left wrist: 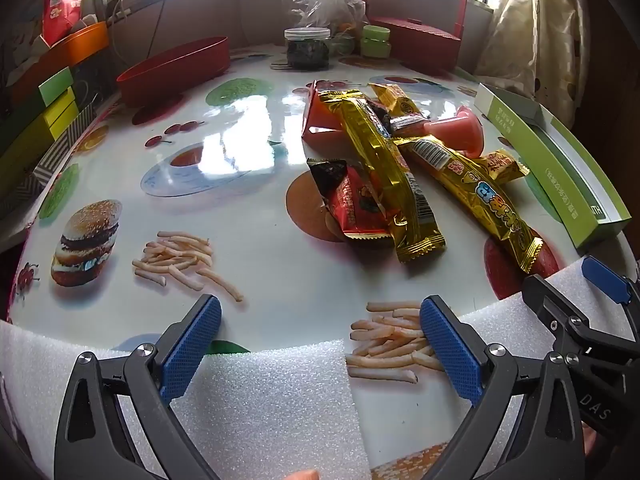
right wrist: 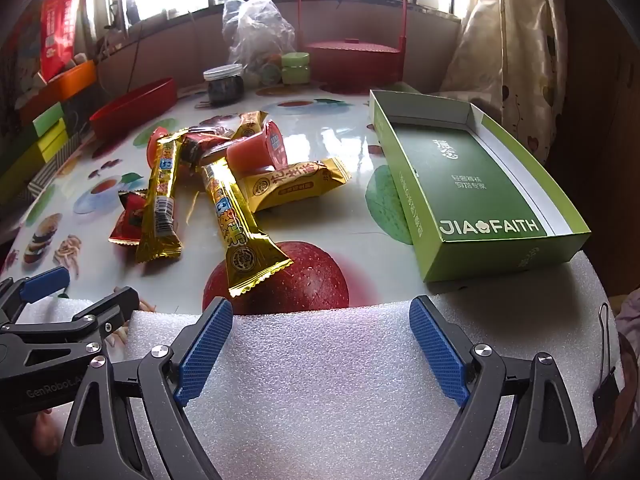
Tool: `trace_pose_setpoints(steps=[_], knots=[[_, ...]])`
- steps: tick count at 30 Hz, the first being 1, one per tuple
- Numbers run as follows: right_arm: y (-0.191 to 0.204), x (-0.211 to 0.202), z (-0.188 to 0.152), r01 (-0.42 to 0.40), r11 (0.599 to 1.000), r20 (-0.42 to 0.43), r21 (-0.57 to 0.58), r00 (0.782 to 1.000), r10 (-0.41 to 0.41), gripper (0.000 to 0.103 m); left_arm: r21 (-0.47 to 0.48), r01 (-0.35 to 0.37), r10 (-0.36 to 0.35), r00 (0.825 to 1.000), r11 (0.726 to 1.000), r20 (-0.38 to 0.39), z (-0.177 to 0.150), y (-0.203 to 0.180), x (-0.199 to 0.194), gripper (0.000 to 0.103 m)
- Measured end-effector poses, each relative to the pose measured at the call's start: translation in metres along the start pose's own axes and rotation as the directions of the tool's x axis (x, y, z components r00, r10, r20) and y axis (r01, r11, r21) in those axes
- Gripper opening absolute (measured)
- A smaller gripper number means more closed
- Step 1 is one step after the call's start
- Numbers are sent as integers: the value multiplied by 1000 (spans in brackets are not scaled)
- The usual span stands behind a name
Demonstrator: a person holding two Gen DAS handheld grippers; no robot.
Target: Organize snacks
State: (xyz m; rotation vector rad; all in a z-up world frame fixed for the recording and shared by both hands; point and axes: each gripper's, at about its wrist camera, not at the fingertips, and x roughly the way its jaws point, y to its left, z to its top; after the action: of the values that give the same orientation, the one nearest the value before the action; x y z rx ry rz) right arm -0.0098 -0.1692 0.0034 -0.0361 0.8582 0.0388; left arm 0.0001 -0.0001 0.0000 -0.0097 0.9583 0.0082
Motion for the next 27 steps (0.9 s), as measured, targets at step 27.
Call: trace_pose_setpoints(steps=[27], knots=[[10,2,10,-48,999,9,-5,999,49,87,-1,21,-21,1000,1000,16,7,12,5,100]])
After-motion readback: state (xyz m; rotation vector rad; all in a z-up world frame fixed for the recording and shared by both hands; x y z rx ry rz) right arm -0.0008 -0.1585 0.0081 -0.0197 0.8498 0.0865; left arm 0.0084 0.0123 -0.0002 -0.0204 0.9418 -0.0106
